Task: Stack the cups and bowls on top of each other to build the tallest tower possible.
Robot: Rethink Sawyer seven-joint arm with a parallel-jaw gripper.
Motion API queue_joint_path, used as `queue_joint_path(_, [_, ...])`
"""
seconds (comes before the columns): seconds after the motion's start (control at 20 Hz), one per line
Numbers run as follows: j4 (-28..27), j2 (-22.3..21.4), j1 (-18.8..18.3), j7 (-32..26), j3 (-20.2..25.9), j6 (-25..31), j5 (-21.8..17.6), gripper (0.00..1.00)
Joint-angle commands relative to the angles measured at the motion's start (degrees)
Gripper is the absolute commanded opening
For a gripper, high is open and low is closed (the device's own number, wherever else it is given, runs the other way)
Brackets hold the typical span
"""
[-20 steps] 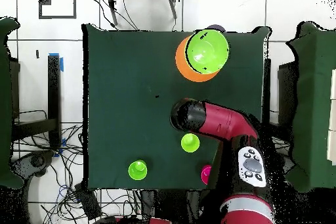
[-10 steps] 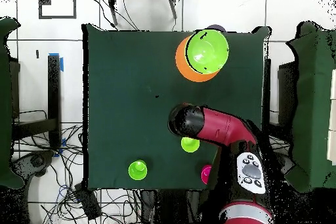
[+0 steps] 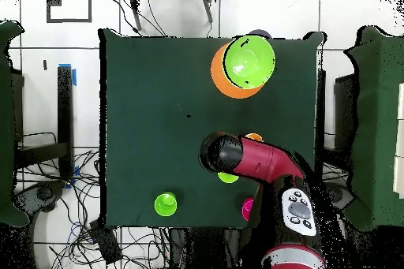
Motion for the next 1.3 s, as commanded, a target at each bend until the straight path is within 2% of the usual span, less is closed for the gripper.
queue_joint_path(0.05, [3.9, 2.6, 0.8, 4.8, 3.2, -3.6, -0.2, 1.00])
queue_joint_path(0.8, [1.2, 8.8, 0.9, 5.9, 3.2, -9.6, -0.3, 1.00])
queue_joint_path(1.3, [0.6, 10.0, 0.9, 5.2, 3.0, -10.8, 0.2, 1.00])
